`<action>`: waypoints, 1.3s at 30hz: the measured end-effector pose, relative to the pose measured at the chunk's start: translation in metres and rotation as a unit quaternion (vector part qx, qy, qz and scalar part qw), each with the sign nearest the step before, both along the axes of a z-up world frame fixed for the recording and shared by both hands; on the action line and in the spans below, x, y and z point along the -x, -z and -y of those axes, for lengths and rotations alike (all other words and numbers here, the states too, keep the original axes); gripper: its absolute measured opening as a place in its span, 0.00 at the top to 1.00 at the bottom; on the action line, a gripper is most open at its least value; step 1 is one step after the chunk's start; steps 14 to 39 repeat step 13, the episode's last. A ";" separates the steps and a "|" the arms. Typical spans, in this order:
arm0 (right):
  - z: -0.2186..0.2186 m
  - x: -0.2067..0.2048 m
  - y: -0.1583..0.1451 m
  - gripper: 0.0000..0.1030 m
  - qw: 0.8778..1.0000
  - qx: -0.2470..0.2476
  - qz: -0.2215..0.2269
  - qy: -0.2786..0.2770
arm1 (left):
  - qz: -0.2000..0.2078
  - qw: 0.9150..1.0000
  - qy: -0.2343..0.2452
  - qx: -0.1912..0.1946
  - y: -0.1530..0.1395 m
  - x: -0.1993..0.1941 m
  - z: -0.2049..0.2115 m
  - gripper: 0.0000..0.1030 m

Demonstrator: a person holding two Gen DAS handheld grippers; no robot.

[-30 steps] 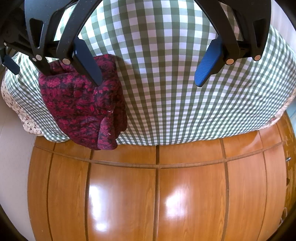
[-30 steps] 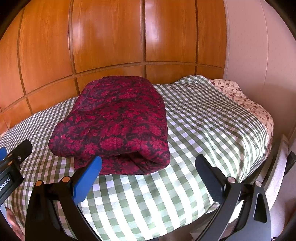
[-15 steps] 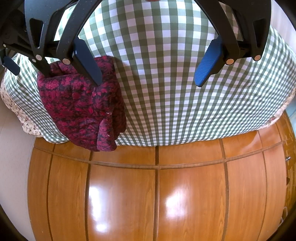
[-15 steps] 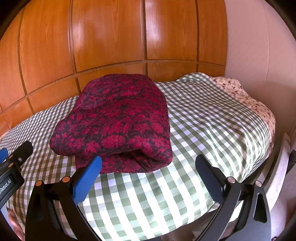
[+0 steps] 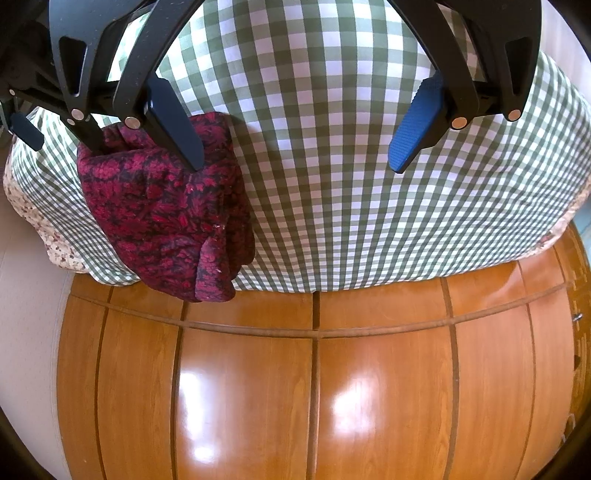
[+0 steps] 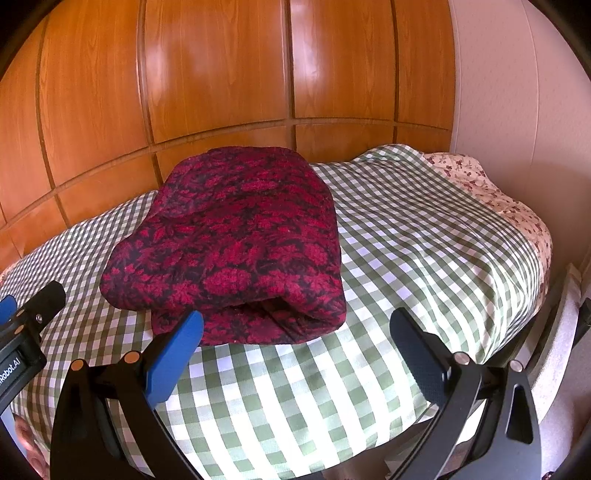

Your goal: Fold small clothes

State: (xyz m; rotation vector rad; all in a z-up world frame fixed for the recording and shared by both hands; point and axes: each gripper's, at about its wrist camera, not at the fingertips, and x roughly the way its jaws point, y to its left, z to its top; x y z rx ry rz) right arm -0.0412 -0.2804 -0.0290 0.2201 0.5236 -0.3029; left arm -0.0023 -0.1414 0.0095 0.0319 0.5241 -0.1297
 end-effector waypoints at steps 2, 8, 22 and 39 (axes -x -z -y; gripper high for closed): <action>0.002 -0.001 -0.001 0.02 1.000 -0.001 0.002 -0.003 | 0.000 1.000 0.003 0.009 0.000 0.000 -0.002 0.04; 0.038 -0.009 -0.015 0.02 0.999 -0.031 0.029 0.020 | -0.034 0.999 -0.006 0.016 0.010 -0.017 -0.011 0.04; 0.108 -0.048 -0.007 0.02 0.994 -0.077 0.000 0.076 | -0.063 0.998 -0.023 0.017 0.026 -0.034 -0.026 0.04; 0.108 -0.048 -0.007 0.02 0.994 -0.077 0.000 0.076 | -0.063 0.998 -0.023 0.017 0.026 -0.034 -0.026 0.04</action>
